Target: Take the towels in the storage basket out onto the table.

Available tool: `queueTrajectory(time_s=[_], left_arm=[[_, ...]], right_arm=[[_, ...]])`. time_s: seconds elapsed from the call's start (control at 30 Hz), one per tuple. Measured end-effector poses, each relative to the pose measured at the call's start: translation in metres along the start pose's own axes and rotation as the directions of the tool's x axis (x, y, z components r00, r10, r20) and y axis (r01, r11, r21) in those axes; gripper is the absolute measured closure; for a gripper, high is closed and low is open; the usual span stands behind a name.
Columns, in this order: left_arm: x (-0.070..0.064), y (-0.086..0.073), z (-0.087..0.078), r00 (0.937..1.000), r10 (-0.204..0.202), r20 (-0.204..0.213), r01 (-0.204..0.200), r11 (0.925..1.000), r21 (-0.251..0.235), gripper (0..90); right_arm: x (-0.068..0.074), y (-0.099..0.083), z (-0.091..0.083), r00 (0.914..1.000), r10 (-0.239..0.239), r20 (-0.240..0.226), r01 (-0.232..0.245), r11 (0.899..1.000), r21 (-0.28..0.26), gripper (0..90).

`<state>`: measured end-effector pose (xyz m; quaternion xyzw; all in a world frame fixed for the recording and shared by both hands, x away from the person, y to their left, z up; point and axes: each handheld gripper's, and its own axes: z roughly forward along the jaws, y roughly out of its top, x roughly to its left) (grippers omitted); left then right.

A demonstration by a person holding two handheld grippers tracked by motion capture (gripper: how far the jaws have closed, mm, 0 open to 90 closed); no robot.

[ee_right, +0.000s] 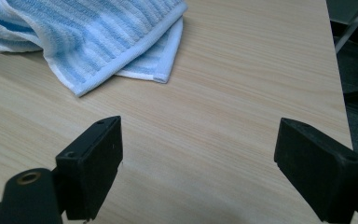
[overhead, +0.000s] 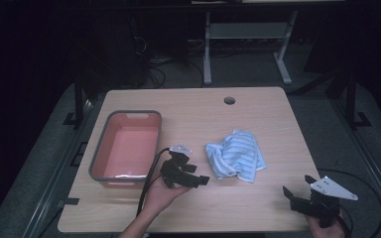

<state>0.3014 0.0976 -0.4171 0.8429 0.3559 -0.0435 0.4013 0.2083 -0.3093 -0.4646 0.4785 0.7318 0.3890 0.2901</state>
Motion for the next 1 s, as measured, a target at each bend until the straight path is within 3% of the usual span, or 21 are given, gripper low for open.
queueTrajectory(time_s=[0.43, 0.67, 0.83, 1.0], left_arm=[[-0.009, -0.022, 0.0, 0.9987, 0.045, -0.027, -0.044, 0.9989, 0.015, 29.0], [-0.01, -0.033, 0.001, 0.999, 0.041, -0.015, -0.041, 0.9991, 0.004, 29.0], [-0.008, -0.043, 0.003, 0.9989, 0.043, -0.016, -0.043, 0.9988, 0.024, 28.4], [-0.006, -0.044, 0.007, 0.9988, 0.048, -0.013, -0.048, 0.9987, 0.017, 28.2]], right_arm=[[0.002, 0.0, 0.0, 1.0, -0.002, -0.002, 0.002, 1.0, 0.0, 14.9], [0.003, 0.001, -0.001, 1.0, -0.002, -0.001, 0.002, 1.0, 0.001, 14.8], [0.002, 0.001, -0.003, 1.0, -0.006, 0.0, 0.006, 1.0, -0.004, 14.9], [0.002, 0.001, -0.004, 1.0, -0.009, -0.002, 0.009, 1.0, -0.009, 14.9]])
